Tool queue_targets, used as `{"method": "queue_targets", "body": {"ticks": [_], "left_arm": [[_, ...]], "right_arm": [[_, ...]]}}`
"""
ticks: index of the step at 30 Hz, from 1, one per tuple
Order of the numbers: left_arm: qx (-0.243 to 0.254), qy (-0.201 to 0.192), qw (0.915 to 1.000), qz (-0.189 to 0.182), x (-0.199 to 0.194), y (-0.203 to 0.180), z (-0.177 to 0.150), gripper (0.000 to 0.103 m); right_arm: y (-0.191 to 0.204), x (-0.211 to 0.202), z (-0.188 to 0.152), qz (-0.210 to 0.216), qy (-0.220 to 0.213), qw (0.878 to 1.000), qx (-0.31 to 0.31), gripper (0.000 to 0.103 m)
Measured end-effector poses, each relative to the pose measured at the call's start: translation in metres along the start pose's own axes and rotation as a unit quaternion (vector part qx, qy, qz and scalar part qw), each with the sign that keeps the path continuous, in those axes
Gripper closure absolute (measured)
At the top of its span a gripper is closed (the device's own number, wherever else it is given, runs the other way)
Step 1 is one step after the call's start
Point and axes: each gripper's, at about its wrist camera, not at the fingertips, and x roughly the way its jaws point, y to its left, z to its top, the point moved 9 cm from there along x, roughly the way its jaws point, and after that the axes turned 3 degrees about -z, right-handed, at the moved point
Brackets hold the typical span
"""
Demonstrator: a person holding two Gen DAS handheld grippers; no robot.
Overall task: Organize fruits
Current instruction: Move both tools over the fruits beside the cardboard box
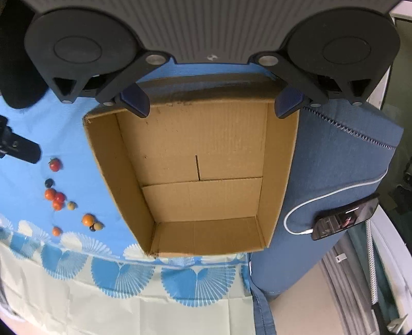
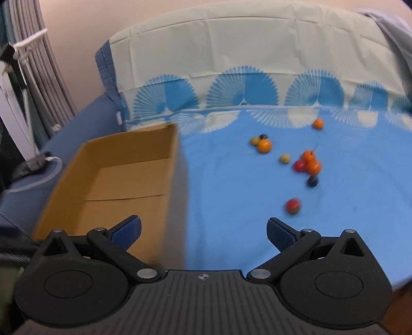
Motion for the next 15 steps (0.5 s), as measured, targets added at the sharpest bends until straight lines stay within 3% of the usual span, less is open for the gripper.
{"method": "queue_targets", "body": {"ticks": [4,8,15], "left_arm": [[-0.006,-0.024,0.9997,-0.001,-0.014,0.012,-0.002,0.000],[-0.016,-0.035,0.9992,-0.005,-0.025,0.013,-0.007,0.000],[-0.060,-0.064,0.9962,-0.003,-0.046,0.025,-0.013,0.000]], "right_arm": [[0.026,-0.027,-0.005,-0.018,-0.014,0.999,-0.041,0.001],[0.045,-0.036,-0.019,0.016,0.006,0.999,-0.042,0.001],[0.079,-0.065,-0.019,0.009,-0.044,0.993,-0.106,0.001]]}}
